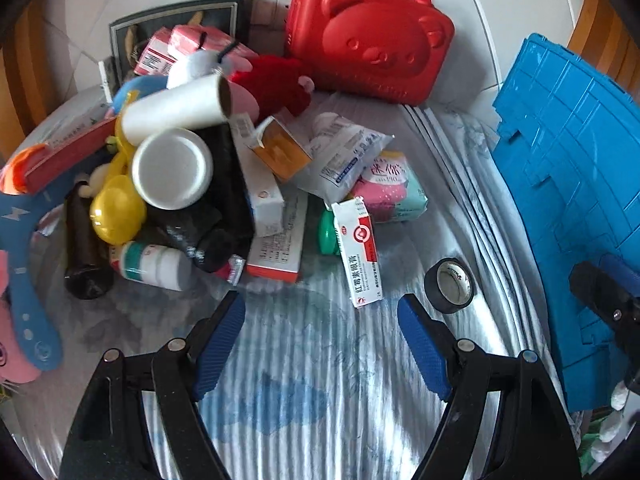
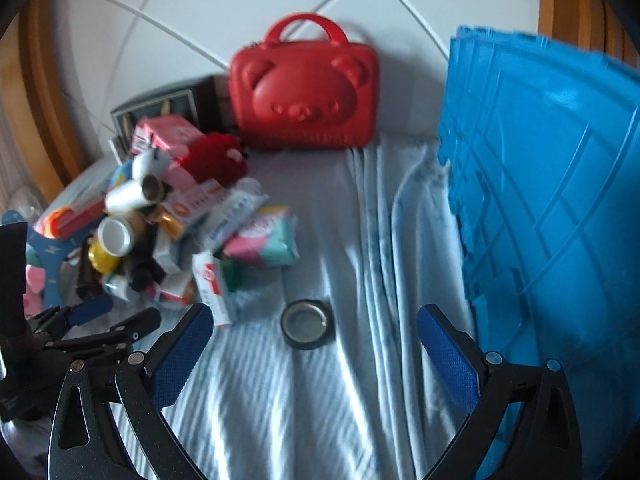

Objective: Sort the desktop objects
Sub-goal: 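Grasp the white-red medicine box with the left gripper while the right grasps the black tape roll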

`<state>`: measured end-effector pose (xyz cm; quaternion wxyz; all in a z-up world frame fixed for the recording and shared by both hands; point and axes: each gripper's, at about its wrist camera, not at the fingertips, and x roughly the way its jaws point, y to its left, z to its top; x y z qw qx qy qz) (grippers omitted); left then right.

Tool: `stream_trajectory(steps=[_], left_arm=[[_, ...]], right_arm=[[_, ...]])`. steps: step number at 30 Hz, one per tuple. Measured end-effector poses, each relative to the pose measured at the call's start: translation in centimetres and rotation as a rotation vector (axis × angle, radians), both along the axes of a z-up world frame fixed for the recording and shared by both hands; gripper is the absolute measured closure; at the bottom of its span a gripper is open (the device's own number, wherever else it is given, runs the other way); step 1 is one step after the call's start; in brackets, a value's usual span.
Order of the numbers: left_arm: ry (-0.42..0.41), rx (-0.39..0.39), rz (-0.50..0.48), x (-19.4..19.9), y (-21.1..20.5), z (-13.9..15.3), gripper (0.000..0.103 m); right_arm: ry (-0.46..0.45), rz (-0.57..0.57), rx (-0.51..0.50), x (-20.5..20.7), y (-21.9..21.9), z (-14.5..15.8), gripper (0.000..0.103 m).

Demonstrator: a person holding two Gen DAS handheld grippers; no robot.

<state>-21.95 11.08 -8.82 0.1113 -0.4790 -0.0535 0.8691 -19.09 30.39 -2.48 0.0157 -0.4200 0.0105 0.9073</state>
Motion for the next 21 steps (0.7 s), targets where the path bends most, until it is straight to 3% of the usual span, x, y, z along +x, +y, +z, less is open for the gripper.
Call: stream_trajectory(steps=[7, 9, 10, 11, 21], left_arm=[[-0.049, 0.004, -0.061, -4.1, 3.2, -4.0, 0.025], [-0.024, -0.021, -0.095, -4.3, 4.1, -4.0, 0.047], [-0.040, -0.019, -0.119, -4.5, 4.4, -4.2, 0.069], [-0.059, -0.016, -0.129, -4.7, 4.6, -4.5, 0.074], [-0.056, -0.003, -0.112, -2.0, 1.1, -2.9, 0.077]], right_arm=[[-0.072, -0.032, -0.010, -2.3, 2.0, -3.4, 0.000], [-0.081, -0.036, -0.007, -2.7, 2.4, -4.1, 0.000], [-0.083, -0.029, -0.007, -2.8, 2.4, -4.4, 0.000], [-0.085, -0.022, -0.005, -2.9, 2.3, -4.6, 0.000], [-0.170, 0.083, -0.022, -5.3, -0.5, -9.6, 0.000]])
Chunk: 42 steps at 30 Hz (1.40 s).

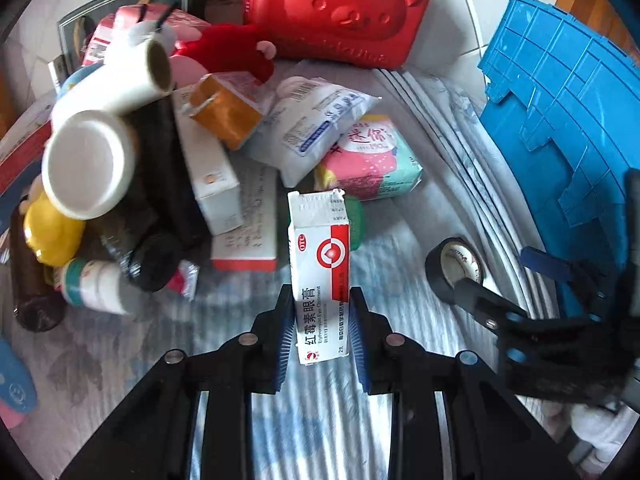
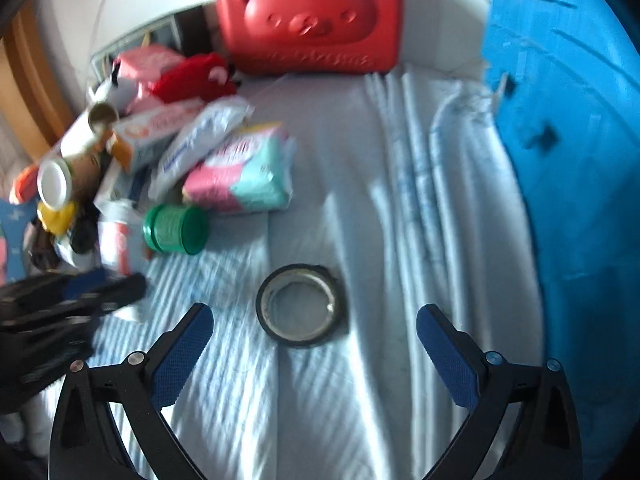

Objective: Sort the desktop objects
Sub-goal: 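Grasp the white-red medicine box with the left gripper while the right grasps the black tape roll, then carry the medicine box and tape roll over the blue bin with both grippers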

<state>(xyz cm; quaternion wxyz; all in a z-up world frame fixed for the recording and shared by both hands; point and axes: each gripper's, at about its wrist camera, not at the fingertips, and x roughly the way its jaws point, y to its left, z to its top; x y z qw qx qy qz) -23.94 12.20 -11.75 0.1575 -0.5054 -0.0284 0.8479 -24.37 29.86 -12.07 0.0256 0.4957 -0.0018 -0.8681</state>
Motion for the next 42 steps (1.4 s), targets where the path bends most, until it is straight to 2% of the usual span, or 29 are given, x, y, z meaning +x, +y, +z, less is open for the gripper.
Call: stream_trajectory(steps=[2, 4, 5, 6, 7, 11, 15, 21, 26, 31, 37, 42], left_arm=[[-0.004, -0.010, 0.015, 0.2, -0.4, 0.0, 0.077], [-0.015, -0.012, 0.025, 0.3, -0.7, -0.1, 0.077], [-0.017, -0.013, 0.027, 0.3, -0.7, -0.1, 0.077], [-0.018, -0.014, 0.027, 0.4, -0.7, -0.1, 0.077], [-0.018, -0.014, 0.025, 0.4, -0.6, -0.1, 0.077], [0.010, -0.009, 0.008, 1.0, -0.3, 0.8, 0.077], [0.073, 0.006, -0.011, 2.1, -0.1, 3.3, 0.077], [0.189, 0.033, -0.021, 5.2, -0.3, 8.2, 0.077], [0.303, 0.040, -0.038, 8.4, -0.3, 13.1, 0.077], [0.397, 0.036, -0.057, 11.4, 0.9, 17.6, 0.077], [0.493, 0.092, -0.099, 13.8, 3.6, 22.9, 0.077], [0.565, 0.121, -0.152, 15.9, 8.1, 26.6, 0.077]], right_arm=[[-0.013, 0.006, -0.013, -0.5, -0.4, -0.9, 0.000], [-0.039, 0.009, -0.001, -1.1, -0.8, -1.8, 0.011], [-0.048, 0.009, 0.008, -1.2, -1.0, -2.3, 0.030], [-0.056, 0.004, 0.023, -1.3, -1.1, -2.6, 0.044], [-0.048, 0.002, 0.048, -1.2, -1.1, -2.7, 0.046], [-0.021, -0.002, 0.041, -0.3, -1.0, -1.4, 0.046], [0.073, 0.005, 0.013, 1.6, -1.1, 2.9, 0.046], [0.223, 0.022, 0.007, 6.0, -2.1, 9.7, 0.046], [0.357, 0.039, 0.040, 9.9, -2.8, 15.9, 0.046], [0.460, 0.032, 0.061, 12.9, -2.5, 20.8, 0.046], [0.583, 0.004, 0.129, 17.2, -0.4, 26.5, 0.046], [0.638, -0.046, 0.168, 19.9, 4.2, 30.5, 0.046]])
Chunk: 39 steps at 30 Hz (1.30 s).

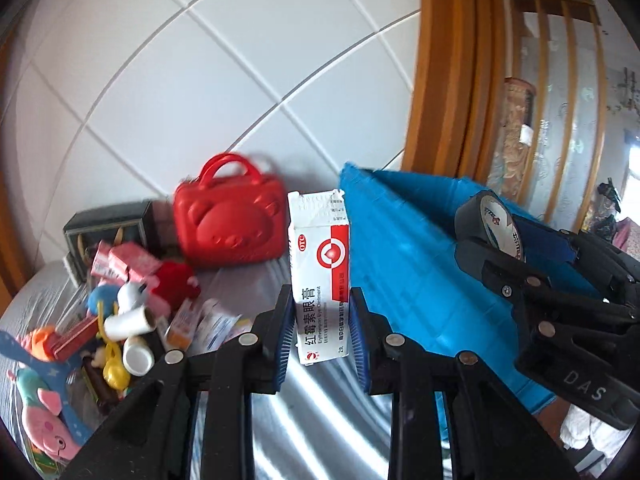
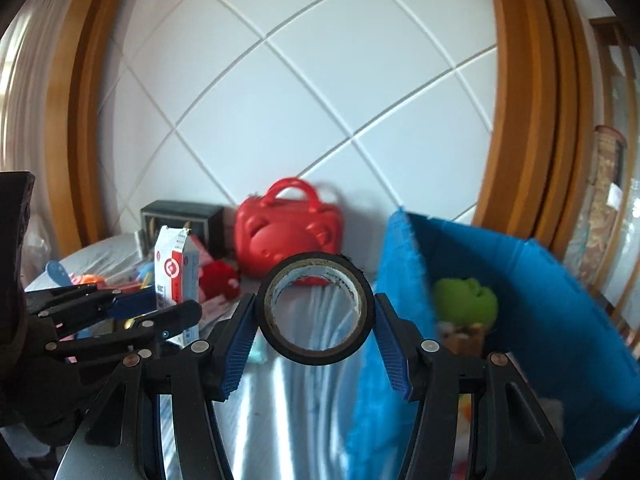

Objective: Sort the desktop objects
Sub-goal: 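Carry the medicine box and tape roll over the blue bin with both grippers, then open both grippers to drop the medicine box and tape roll into the bin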

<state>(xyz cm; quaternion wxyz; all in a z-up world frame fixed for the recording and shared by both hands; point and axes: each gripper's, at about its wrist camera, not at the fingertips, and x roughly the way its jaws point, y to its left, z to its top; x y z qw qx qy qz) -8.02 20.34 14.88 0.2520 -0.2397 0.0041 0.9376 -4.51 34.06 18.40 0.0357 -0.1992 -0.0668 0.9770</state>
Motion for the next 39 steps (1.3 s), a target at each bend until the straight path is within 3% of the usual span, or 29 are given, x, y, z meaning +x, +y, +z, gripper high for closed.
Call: stream_trajectory(steps=[5, 9, 15, 23, 26, 33, 37, 39], left_arm=[[0.046, -0.018, -0.100, 1.6, 6.7, 3.2, 0.077], [0.020, -0.045, -0.171, 2.2, 12.5, 4.9, 0.077], [-0.109, -0.131, -0.248, 1.3, 22.1, 4.9, 0.077], [-0.382, -0.242, -0.301, -2.8, 31.1, 0.8, 0.077], [-0.416, -0.284, -0.305, -3.3, 33.4, -0.3, 0.077], [-0.403, -0.339, -0.281, -3.3, 35.3, -1.3, 0.074], [-0.370, -0.349, -0.246, -3.6, 35.3, -0.7, 0.048], [-0.365, -0.339, -0.221, -3.8, 34.6, -0.3, 0.043]], right_arm=[[-0.021, -0.061, 0.031, 1.1, 6.3, 2.2, 0.046], [-0.090, -0.105, 0.065, 1.2, 12.0, 2.6, 0.046], [-0.222, -0.144, 0.087, 0.4, 20.5, 1.6, 0.046], [-0.424, -0.134, 0.012, -2.1, 28.6, -1.2, 0.046], [-0.464, -0.139, 0.006, -2.5, 30.4, -1.9, 0.046], [-0.484, -0.149, 0.014, -2.4, 32.3, -2.7, 0.046], [-0.486, -0.140, 0.006, -3.1, 32.6, -2.8, 0.046], [-0.484, -0.134, 0.005, -3.6, 32.8, -2.8, 0.046]])
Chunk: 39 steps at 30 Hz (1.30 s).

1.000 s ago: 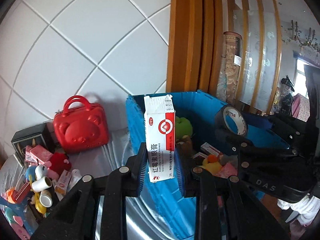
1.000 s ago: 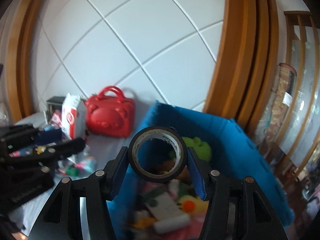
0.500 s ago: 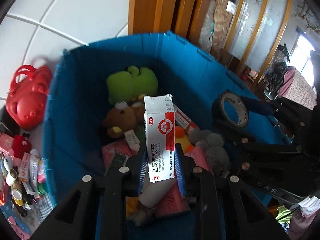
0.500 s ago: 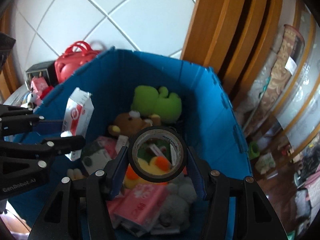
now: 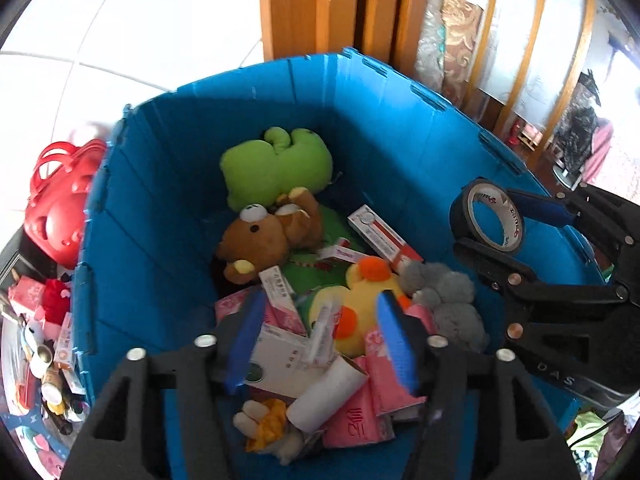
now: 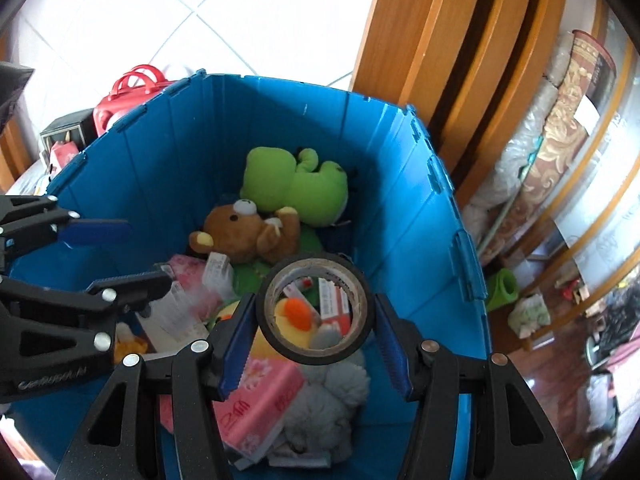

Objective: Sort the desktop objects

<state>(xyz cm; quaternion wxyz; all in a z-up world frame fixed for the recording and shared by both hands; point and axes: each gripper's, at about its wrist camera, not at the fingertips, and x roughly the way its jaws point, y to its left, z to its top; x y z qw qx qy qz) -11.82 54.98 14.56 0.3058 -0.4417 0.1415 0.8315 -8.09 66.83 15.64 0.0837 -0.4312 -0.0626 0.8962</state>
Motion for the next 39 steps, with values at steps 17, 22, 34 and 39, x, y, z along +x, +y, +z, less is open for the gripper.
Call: stream_trajectory(steps=[17, 22, 34, 39], left_arm=[[0.089, 0.094, 0.088, 2.5, -6.2, 3.3, 0.043], [0.171, 0.134, 0.117, 4.7, -7.7, 4.5, 0.043], [0.358, 0.222, 0.142, 9.0, -8.7, 6.0, 0.001], [0.338, 0.248, 0.157, 9.6, -9.0, 6.0, 0.001]], right_arm=[[0.105, 0.000, 0.016, 1.1, -1.4, 2.8, 0.000], [0.112, 0.014, 0.012, 3.7, -2.6, 3.2, 0.000], [0.085, -0.016, 0.039, 7.7, -4.5, 3.6, 0.000], [0.093, -0.036, 0.051, 8.8, -4.9, 3.5, 0.000]])
